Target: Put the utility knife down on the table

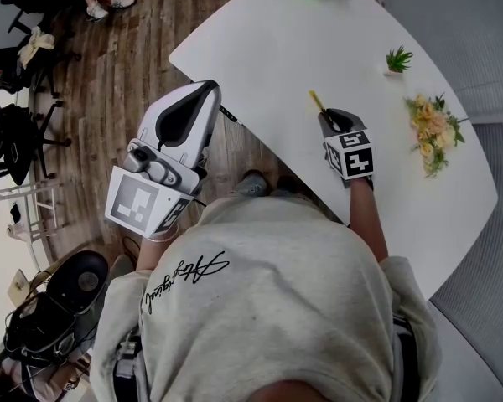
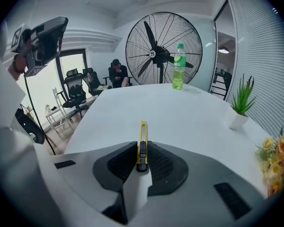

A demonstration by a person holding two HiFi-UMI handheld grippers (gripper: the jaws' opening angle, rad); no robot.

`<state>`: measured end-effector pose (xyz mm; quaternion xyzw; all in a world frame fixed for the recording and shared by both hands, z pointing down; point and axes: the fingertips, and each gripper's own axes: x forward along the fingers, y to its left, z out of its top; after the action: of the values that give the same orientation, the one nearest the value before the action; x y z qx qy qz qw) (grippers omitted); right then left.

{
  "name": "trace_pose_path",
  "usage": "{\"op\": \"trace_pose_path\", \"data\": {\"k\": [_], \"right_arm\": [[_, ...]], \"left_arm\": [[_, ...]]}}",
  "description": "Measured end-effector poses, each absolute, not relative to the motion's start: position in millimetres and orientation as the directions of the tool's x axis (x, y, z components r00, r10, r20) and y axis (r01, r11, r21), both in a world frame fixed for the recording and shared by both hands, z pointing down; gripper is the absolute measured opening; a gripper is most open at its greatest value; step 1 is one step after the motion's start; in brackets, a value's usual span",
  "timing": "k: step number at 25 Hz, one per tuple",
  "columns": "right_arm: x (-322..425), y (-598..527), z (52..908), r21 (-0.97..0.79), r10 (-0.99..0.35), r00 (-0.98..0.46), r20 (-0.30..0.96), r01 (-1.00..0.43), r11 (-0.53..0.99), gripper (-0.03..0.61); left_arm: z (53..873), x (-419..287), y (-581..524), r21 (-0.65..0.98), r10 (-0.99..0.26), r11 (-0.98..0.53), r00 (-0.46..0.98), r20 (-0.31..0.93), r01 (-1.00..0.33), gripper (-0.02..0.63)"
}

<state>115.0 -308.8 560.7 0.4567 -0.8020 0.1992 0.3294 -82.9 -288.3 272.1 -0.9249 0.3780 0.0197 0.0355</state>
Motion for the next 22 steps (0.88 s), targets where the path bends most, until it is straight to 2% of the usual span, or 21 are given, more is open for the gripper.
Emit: {"op": "trace_pose_path", "data": {"k": [14,17,22], "right_arm": [[109.9,-308.6,557.9,-0.015,-0.599,-0.365,0.713,-0.862,0.507,0.072],[106.9,-306.7,555.8,-0.023,-0.605,-0.379,0.700,-0.859,0.511,0.136],[105.3,-306.0,548.8,0.012,-0.641,-0.368,0.674,-0.862,0.507,0.147]], "left_arm": [[268.2,-77.1,-286.5,-0.051,-0.674,-0.735,0.736,-0.065,-0.677,-0.002],[270.0,-75.7,-284.8,-0.048,-0.668,-0.740,0.742,-0.061,-0.671,-0.002],[272.2,-73.5,-283.2,-0.049,-0.654,-0.753,0.755,-0.057,-0.656,-0.002]]}}
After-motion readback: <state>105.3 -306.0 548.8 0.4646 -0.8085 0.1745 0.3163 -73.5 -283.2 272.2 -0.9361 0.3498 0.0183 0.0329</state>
